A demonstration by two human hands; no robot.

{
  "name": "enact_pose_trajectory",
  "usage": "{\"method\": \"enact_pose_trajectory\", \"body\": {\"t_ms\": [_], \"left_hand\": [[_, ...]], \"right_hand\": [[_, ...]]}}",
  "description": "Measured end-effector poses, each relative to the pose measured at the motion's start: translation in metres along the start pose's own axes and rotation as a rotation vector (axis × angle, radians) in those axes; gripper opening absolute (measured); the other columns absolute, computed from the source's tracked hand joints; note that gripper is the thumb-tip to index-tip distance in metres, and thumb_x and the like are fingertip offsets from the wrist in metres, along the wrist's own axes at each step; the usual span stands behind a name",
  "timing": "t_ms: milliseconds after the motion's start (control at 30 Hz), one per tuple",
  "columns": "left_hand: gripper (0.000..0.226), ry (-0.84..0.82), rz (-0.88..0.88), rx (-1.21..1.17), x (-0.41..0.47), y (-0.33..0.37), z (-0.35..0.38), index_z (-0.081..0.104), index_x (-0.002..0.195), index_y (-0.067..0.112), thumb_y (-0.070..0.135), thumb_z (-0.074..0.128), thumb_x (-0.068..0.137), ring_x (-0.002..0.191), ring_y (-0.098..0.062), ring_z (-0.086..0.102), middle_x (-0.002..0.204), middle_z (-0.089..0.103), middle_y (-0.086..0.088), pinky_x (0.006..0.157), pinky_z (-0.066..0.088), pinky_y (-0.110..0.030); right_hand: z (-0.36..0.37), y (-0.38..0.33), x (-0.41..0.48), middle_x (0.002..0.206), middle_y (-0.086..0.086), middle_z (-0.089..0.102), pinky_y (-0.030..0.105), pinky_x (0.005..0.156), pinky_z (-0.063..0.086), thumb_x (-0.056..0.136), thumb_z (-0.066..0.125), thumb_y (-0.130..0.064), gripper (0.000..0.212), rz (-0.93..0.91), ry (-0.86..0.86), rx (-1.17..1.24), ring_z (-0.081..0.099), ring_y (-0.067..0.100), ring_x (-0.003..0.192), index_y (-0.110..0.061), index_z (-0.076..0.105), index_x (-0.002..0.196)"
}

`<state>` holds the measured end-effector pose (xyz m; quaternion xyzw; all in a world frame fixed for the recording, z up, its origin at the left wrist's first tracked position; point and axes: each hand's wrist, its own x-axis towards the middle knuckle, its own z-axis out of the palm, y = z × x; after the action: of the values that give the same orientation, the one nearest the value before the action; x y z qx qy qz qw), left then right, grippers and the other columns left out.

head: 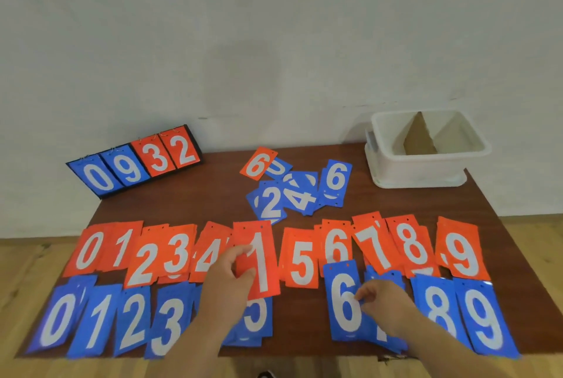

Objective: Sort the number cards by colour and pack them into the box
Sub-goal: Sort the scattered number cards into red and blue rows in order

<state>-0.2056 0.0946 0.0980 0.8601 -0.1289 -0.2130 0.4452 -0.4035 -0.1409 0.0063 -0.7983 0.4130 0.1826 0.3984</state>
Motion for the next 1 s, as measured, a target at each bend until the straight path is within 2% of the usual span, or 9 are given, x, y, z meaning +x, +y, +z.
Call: {"method": "enact_pose_trajectory", "body": {"t_ms": [133,300,400,467,600,667,767,900,1000], "left_hand": [[0.040,-0.092,-0.021,0.056,0.016,-0.010,-0.004,0.060,0.127,0.035,0.011,0.066,0.095,0.089,0.003,0.059,0.121,0.054,0.014,0.055,0.050,-0.010],[0.043,-0.179,0.022,0.075,0.036,-0.017,-0.008,0.058,0.127,0.041,0.016,0.068,0.094,0.093,-0.002,0.066,0.121,0.059,0.017,0.070,0.059,-0.022],[0.045,-0.212,0.046,0.057,0.042,-0.022,-0.017,0.057,0.130,0.042,0.018,0.068,0.094,0.112,-0.007,0.061,0.125,0.058,0.018,0.085,0.060,-0.031],[0.045,-0.215,0.039,0.037,0.046,-0.027,-0.027,0.058,0.129,0.043,0.018,0.068,0.094,0.115,-0.008,0.060,0.126,0.058,0.018,0.089,0.059,-0.034],[0.038,-0.173,0.045,0.032,0.049,-0.036,-0.054,0.057,0.121,0.046,0.016,0.062,0.098,0.095,0.007,0.060,0.116,0.053,0.022,0.064,0.049,-0.007],[0.037,-0.130,0.055,0.019,0.050,-0.044,-0.068,0.058,0.119,0.047,0.016,0.061,0.098,0.102,0.006,0.056,0.120,0.053,0.022,0.065,0.046,-0.007],[0.035,-0.077,0.028,-0.030,0.051,-0.058,-0.091,0.061,0.114,0.048,0.017,0.061,0.098,0.083,0.013,0.059,0.117,0.054,0.028,0.065,0.055,-0.015],[0.030,-0.017,-0.014,-0.045,0.042,-0.076,-0.115,0.063,0.112,0.043,0.016,0.061,0.098,0.099,0.006,0.055,0.113,0.055,0.028,0.073,0.048,-0.012],[0.030,0.040,-0.052,-0.049,0.034,-0.089,-0.129,0.063,0.107,0.043,0.014,0.062,0.097,0.101,0.003,0.056,0.112,0.059,0.024,0.073,0.047,-0.010]], "right_hand": [[0.017,-0.006,0.006,0.091,-0.015,0.067,0.009,0.055,0.045,0.089,0.064,-0.011,0.027,0.018,0.024,-0.101,0.060,0.002,0.076,-0.038,0.061,0.085],[0.016,-0.017,0.005,0.104,-0.011,0.067,0.020,0.072,0.055,0.091,0.068,-0.032,0.020,0.049,0.055,-0.163,0.064,0.008,0.082,-0.032,0.062,0.109],[0.014,-0.048,-0.003,0.107,-0.017,0.060,0.018,0.068,0.050,0.091,0.070,-0.030,0.021,-0.002,0.129,-0.005,0.064,0.011,0.086,-0.030,0.065,0.112],[0.017,-0.079,-0.006,0.107,-0.019,0.062,0.019,0.058,0.051,0.089,0.073,-0.028,0.015,-0.074,0.147,0.124,0.066,0.014,0.073,-0.031,0.067,0.102],[0.030,-0.156,-0.010,0.101,-0.015,0.069,0.011,0.066,0.048,0.086,0.075,-0.026,0.013,-0.273,0.136,0.259,0.065,0.003,0.081,-0.036,0.068,0.089],[0.040,-0.194,-0.009,0.098,-0.017,0.069,0.014,0.068,0.048,0.087,0.075,-0.027,0.013,-0.328,0.080,0.295,0.066,0.003,0.088,-0.037,0.069,0.093],[0.061,-0.238,0.001,0.094,-0.016,0.073,0.024,0.077,0.058,0.089,0.073,-0.023,0.014,-0.372,-0.028,0.325,0.070,0.006,0.088,-0.034,0.070,0.097],[0.086,-0.273,0.008,0.095,-0.013,0.072,0.014,0.071,0.054,0.089,0.071,-0.008,0.021,-0.430,-0.101,0.306,0.069,-0.002,0.082,-0.025,0.070,0.102],[0.101,-0.288,0.012,0.092,-0.010,0.071,0.018,0.071,0.053,0.085,0.071,-0.007,0.024,-0.478,-0.115,0.261,0.068,0.002,0.078,-0.029,0.070,0.097]]}}
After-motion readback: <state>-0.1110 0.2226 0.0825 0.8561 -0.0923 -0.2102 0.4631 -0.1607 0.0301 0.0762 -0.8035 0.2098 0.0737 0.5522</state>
